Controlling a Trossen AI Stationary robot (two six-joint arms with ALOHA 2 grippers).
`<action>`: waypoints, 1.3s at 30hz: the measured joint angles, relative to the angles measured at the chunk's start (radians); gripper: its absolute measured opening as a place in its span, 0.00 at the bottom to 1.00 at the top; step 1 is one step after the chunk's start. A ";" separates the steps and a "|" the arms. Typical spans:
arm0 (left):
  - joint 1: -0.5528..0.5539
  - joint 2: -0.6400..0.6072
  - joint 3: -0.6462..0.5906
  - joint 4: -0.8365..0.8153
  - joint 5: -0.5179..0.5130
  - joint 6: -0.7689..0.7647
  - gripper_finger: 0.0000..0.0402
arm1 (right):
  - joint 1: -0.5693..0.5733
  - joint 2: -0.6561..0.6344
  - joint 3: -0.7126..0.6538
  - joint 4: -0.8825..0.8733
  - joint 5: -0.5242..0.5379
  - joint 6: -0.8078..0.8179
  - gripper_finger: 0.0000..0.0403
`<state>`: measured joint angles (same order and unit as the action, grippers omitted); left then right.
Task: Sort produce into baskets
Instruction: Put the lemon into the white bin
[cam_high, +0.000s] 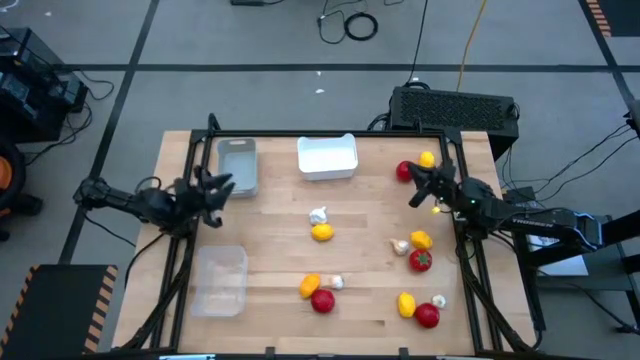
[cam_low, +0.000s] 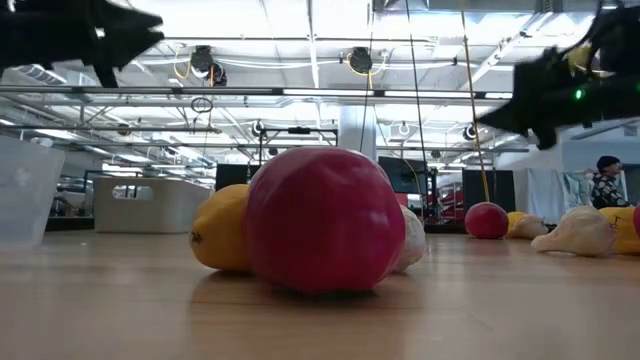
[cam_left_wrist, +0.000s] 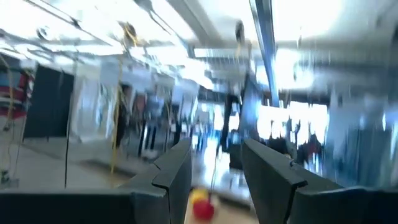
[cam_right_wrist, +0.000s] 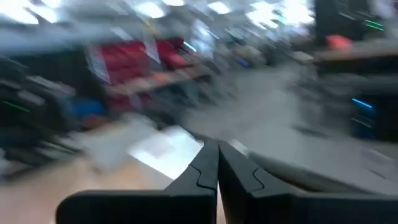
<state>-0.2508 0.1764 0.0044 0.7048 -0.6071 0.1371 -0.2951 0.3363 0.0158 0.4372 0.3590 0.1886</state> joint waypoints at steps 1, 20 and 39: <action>0.013 0.000 0.000 0.026 0.006 -0.008 0.36 | 0.000 0.000 0.006 0.042 -0.042 0.003 0.00; 0.359 0.510 0.224 0.077 0.463 -0.027 0.36 | 0.137 0.336 0.391 0.086 -0.289 0.050 0.00; 0.275 0.761 0.609 -0.747 0.565 -0.075 0.36 | 0.538 1.110 1.096 -0.593 -0.202 -0.181 0.00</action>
<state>0.0247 0.9378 0.6136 -0.0420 -0.0423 0.0623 0.2425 1.4465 1.1120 -0.1562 0.1565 0.0081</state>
